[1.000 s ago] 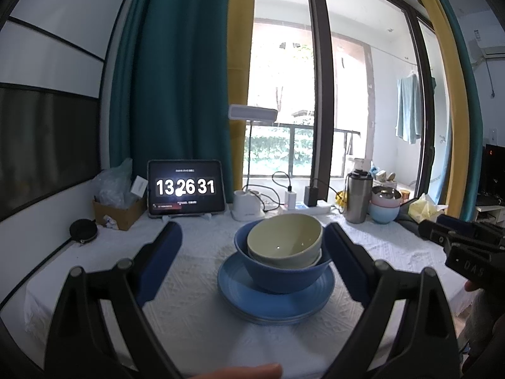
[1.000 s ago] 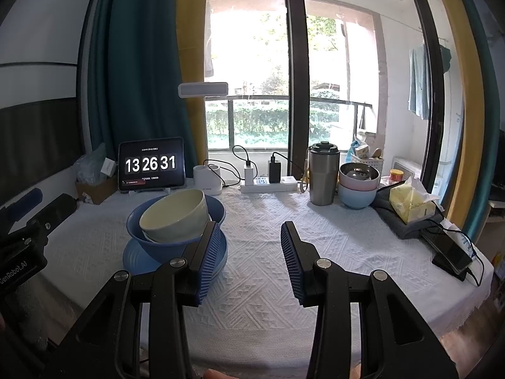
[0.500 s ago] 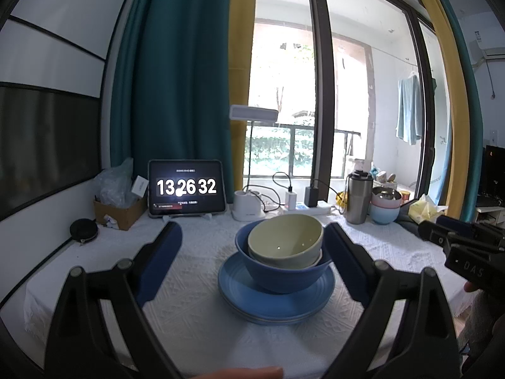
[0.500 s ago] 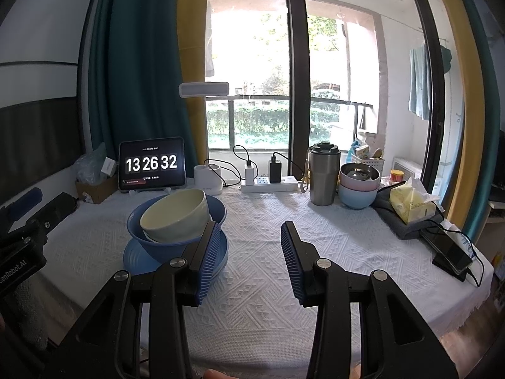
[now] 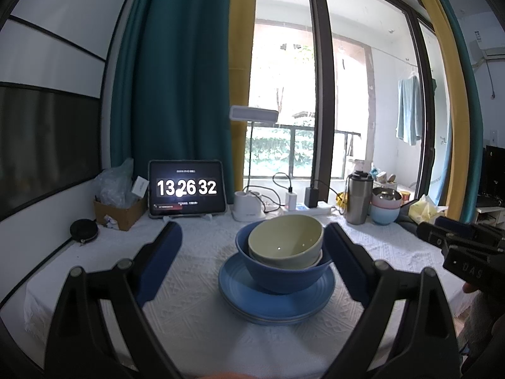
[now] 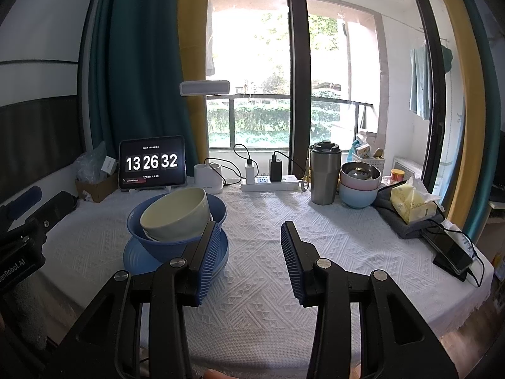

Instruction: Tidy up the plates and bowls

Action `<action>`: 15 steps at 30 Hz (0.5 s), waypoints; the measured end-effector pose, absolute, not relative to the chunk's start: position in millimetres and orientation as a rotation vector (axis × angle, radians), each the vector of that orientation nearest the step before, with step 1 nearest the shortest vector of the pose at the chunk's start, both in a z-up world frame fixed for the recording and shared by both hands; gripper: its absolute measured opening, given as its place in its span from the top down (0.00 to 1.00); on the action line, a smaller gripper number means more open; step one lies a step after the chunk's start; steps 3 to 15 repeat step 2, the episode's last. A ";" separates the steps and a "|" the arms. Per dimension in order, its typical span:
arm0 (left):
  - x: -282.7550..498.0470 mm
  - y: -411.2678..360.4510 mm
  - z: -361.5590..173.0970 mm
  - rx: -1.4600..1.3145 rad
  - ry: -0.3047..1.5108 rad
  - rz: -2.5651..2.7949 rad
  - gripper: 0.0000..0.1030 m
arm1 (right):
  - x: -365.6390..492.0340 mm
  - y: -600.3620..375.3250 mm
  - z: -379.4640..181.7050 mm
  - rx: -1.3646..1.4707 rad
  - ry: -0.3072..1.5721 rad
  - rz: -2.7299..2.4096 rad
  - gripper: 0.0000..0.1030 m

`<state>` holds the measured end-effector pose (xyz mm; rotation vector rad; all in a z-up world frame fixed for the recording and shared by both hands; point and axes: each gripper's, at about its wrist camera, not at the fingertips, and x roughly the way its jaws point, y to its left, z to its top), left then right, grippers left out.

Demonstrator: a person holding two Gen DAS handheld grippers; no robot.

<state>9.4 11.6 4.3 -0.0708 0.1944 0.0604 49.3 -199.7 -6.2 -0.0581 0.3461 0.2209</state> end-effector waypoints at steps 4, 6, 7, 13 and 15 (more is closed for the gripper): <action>7.7 12.2 5.6 -0.071 0.184 0.062 0.10 | 49.2 -199.6 -6.3 -0.057 0.347 0.223 0.58; 7.7 12.2 5.6 -0.071 0.184 0.062 0.10 | 49.2 -199.6 -6.3 -0.057 0.347 0.223 0.58; 7.7 12.2 5.6 -0.071 0.184 0.062 0.10 | 49.2 -199.6 -6.3 -0.057 0.347 0.223 0.58; 7.7 12.2 5.6 -0.071 0.184 0.062 0.10 | 49.2 -199.6 -6.3 -0.057 0.347 0.223 0.58; 7.7 12.2 5.6 -0.071 0.184 0.062 0.10 | 49.2 -199.6 -6.3 -0.057 0.347 0.223 0.58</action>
